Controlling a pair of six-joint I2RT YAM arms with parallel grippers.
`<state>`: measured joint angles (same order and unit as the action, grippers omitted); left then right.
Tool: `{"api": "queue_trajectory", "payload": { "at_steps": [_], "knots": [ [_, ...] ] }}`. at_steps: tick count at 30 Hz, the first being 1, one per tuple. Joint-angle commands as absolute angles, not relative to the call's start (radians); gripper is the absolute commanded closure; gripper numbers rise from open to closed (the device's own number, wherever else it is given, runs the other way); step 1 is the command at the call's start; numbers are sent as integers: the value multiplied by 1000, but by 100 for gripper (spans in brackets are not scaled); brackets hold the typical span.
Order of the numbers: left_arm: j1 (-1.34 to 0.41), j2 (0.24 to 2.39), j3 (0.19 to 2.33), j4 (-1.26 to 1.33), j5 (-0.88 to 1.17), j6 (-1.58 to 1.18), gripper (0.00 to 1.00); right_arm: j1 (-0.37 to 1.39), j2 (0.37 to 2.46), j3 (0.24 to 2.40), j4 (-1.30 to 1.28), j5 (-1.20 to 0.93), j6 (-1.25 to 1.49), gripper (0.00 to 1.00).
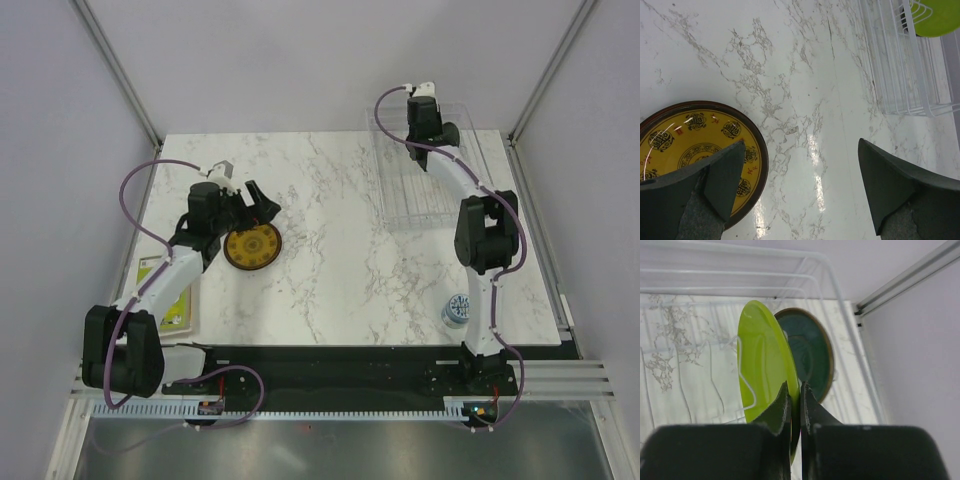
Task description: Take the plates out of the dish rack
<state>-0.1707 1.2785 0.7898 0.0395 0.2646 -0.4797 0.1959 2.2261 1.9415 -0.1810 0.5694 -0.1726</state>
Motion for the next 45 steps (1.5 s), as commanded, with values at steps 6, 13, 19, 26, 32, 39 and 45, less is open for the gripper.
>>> {"api": "queue_trajectory", "payload": {
  "at_steps": [6, 13, 19, 26, 32, 39, 45],
  "knots": [
    [-183, 1230, 833, 15, 236, -453, 0, 321, 2031, 1861, 149, 997, -445, 100],
    [-183, 1236, 827, 63, 308, -482, 0, 325, 1755, 1679, -73, 737, -204, 100],
    [-184, 1253, 796, 185, 408, -570, 0, 347, 1543, 1519, -242, 340, 105, 96],
    [-207, 1243, 735, 351, 475, -663, 0, 400, 1385, 1284, -143, 3, 386, 96],
    [-250, 1244, 692, 452, 468, -706, 1, 459, 1327, 1131, -19, -135, 549, 96],
    [-301, 1270, 680, 497, 454, -727, 1, 497, 1322, 1020, 118, -204, 661, 95],
    [-314, 1285, 637, 554, 448, -753, 1, 517, 1342, 965, 267, -281, 761, 95]
  ]
}}
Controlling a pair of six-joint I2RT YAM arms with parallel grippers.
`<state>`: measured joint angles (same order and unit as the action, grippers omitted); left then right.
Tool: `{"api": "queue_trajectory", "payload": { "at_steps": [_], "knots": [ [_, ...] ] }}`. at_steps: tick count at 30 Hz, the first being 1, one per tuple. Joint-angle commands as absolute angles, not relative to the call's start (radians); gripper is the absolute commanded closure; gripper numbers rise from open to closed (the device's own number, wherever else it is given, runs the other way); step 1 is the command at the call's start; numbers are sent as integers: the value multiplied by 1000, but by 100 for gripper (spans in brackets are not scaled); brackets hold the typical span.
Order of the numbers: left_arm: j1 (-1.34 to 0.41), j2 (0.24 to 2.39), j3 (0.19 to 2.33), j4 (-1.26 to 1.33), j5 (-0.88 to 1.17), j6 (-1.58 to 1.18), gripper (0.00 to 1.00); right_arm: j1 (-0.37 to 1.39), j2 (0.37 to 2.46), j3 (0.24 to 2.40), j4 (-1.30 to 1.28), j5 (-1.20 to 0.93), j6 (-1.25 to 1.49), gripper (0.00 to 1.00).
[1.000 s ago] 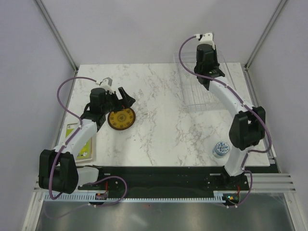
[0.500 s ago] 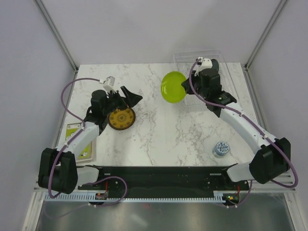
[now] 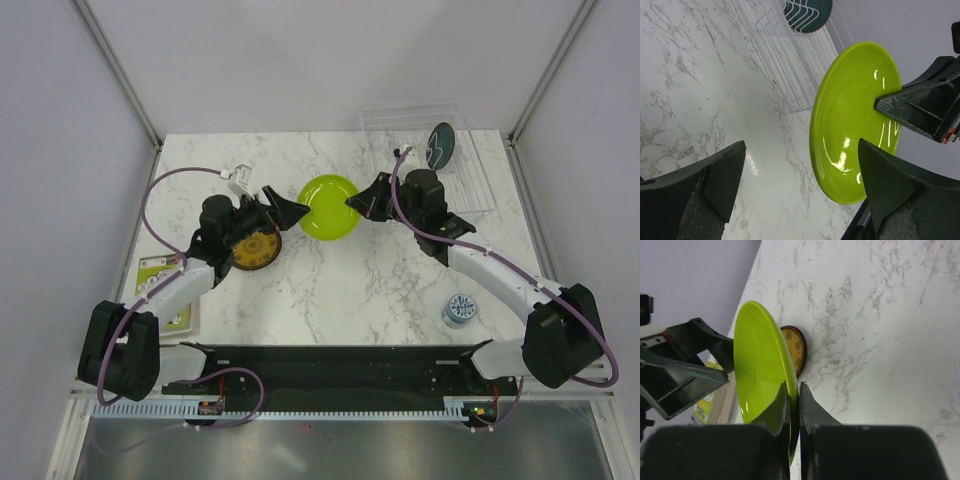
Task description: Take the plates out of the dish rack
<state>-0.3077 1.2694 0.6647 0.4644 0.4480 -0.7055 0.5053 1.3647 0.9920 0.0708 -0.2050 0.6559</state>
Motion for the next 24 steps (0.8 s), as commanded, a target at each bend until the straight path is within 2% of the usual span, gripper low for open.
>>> {"api": "queue_trajectory", "payload": {
  "at_steps": [1, 5, 6, 7, 9, 10, 12, 13, 14, 18, 19, 21, 23, 24],
  "knots": [
    [-314, 1289, 624, 561, 449, -756, 2, 522, 1348, 960, 282, -293, 778, 95],
    [-318, 1299, 607, 612, 457, -773, 7, 532, 1370, 940, 344, -354, 833, 95],
    [-318, 1301, 607, 627, 460, -779, 11, 534, 1376, 933, 369, -366, 856, 95],
    [-318, 1304, 607, 637, 465, -781, 25, 534, 1384, 925, 386, -377, 867, 94],
    [-316, 1305, 611, 644, 468, -785, 42, 535, 1387, 901, 432, -403, 890, 94],
    [-316, 1301, 611, 644, 465, -785, 62, 535, 1387, 900, 428, -403, 890, 94],
    [-316, 1293, 607, 631, 460, -776, 77, 534, 1387, 905, 405, -400, 877, 92],
    [-316, 1281, 606, 621, 451, -773, 93, 535, 1388, 910, 396, -403, 865, 90],
    [-318, 1275, 606, 609, 446, -769, 98, 535, 1390, 922, 387, -405, 858, 82],
    [-318, 1241, 603, 542, 408, -724, 98, 534, 1391, 943, 325, -387, 819, 59],
    [-316, 1232, 601, 500, 384, -713, 98, 534, 1388, 949, 305, -371, 790, 47],
    [-314, 1198, 603, 447, 327, -677, 98, 532, 1384, 968, 247, -335, 763, 45],
    [-314, 1165, 604, 376, 292, -635, 98, 528, 1378, 985, 198, -315, 724, 36],
    [-314, 1157, 610, 350, 249, -621, 98, 522, 1371, 989, 183, -307, 712, 36]
  ]
}}
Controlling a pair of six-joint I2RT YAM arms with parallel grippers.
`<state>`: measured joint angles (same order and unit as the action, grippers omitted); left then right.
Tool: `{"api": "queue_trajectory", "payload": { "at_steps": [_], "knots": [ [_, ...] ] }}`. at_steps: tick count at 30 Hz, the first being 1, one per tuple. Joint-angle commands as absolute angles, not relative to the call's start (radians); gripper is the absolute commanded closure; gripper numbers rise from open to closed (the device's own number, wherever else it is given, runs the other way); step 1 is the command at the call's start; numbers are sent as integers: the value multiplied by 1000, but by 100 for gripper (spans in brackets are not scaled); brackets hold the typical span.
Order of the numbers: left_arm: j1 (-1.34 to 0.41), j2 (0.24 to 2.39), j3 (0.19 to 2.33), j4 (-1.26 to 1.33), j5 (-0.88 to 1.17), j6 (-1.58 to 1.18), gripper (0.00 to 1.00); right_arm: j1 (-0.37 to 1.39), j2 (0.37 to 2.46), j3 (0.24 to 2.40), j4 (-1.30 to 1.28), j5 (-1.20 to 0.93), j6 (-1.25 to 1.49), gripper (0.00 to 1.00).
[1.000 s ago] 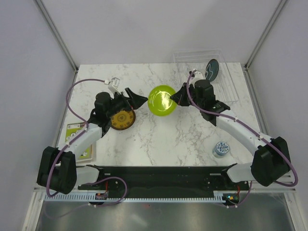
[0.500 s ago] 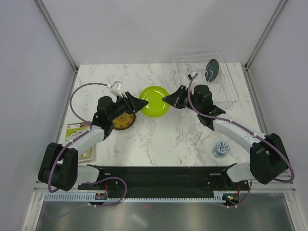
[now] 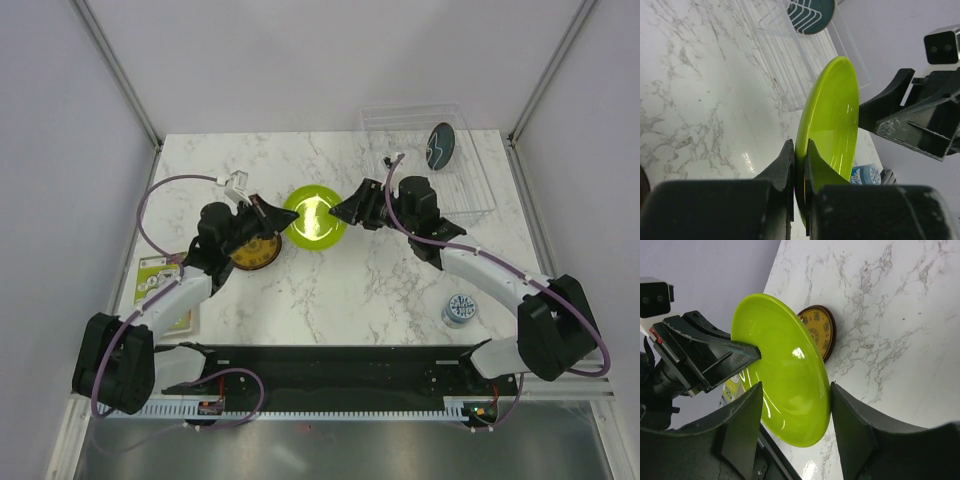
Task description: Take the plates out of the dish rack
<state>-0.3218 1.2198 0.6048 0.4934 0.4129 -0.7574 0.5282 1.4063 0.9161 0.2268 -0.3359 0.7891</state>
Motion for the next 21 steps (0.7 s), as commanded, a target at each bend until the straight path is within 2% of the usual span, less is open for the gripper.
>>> {"api": "queue_trajectory", "payload": {
  "at_steps": [1, 9, 17, 21],
  "knots": [
    [-313, 1144, 617, 286, 223, -608, 98, 517, 1365, 992, 167, -286, 704, 35],
    [-215, 1071, 601, 103, 25, -572, 98, 457, 1295, 974, 32, -198, 611, 31],
    [27, 1132, 551, 89, 126, -597, 98, 416, 1269, 917, 11, -215, 591, 30],
    [52, 1193, 558, 92, 170, -598, 98, 410, 1269, 896, 12, -215, 586, 31]
  ]
}}
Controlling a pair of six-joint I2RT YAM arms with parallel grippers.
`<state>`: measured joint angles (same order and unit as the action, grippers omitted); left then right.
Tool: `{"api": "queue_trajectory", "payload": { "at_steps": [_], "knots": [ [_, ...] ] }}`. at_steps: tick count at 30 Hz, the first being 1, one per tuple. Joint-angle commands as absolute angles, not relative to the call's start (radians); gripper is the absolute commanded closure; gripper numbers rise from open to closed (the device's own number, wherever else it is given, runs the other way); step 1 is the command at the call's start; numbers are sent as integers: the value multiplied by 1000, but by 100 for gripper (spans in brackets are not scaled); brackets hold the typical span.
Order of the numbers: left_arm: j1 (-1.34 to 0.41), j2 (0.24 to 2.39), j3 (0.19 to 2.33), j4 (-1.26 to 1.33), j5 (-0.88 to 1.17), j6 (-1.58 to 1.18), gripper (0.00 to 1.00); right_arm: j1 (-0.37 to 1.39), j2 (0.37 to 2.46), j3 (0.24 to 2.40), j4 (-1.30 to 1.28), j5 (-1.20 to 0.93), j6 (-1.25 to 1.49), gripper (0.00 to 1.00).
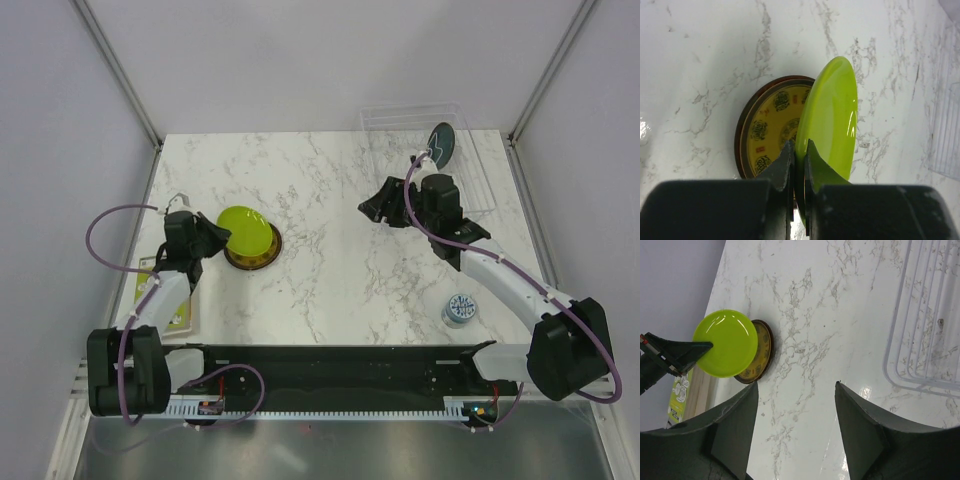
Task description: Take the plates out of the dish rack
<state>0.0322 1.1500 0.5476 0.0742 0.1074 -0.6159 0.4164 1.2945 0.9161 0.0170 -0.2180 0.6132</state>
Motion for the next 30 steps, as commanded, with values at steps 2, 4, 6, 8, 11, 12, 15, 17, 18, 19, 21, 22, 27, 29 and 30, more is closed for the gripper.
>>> {"api": "queue_trajectory", "payload": {
  "at_steps": [2, 4, 6, 8, 11, 12, 15, 17, 18, 19, 21, 22, 27, 29, 30],
  "knots": [
    [54, 1219, 555, 100, 176, -607, 98, 410, 1270, 888, 12, -216, 584, 31],
    [55, 1235, 548, 123, 192, -614, 98, 408, 1275, 885, 12, -216, 581, 31],
    [57, 1255, 535, 135, 212, -621, 98, 407, 1278, 882, 12, -218, 578, 31],
    [58, 1264, 525, 144, 222, -624, 98, 405, 1279, 879, 12, -221, 578, 31],
    [58, 1270, 509, 153, 232, -630, 90, 405, 1284, 877, 12, -221, 572, 31],
    [58, 1270, 506, 153, 233, -632, 76, 403, 1287, 877, 11, -219, 571, 31],
    [60, 1263, 497, 160, 241, -629, 48, 396, 1287, 880, 5, -216, 563, 31],
    [60, 1256, 495, 158, 244, -623, 37, 393, 1289, 885, 2, -213, 557, 31],
    [60, 1255, 497, 152, 244, -623, 31, 390, 1292, 887, 2, -212, 554, 31],
    [60, 1256, 499, 149, 245, -621, 29, 390, 1292, 891, 2, -209, 549, 31],
    [60, 1252, 503, 138, 238, -614, 24, 384, 1293, 894, -29, -204, 543, 31],
    [60, 1252, 506, 118, 232, -609, 23, 383, 1293, 899, -34, -203, 540, 31],
    [58, 1243, 567, 5, 143, -569, 0, 377, 1296, 931, -89, -155, 488, 31],
    [58, 1239, 606, -78, 111, -539, 0, 376, 1299, 966, -141, -97, 463, 31],
    [58, 1238, 617, -98, 80, -532, 0, 373, 1299, 979, -156, -74, 439, 31]
  ]
}}
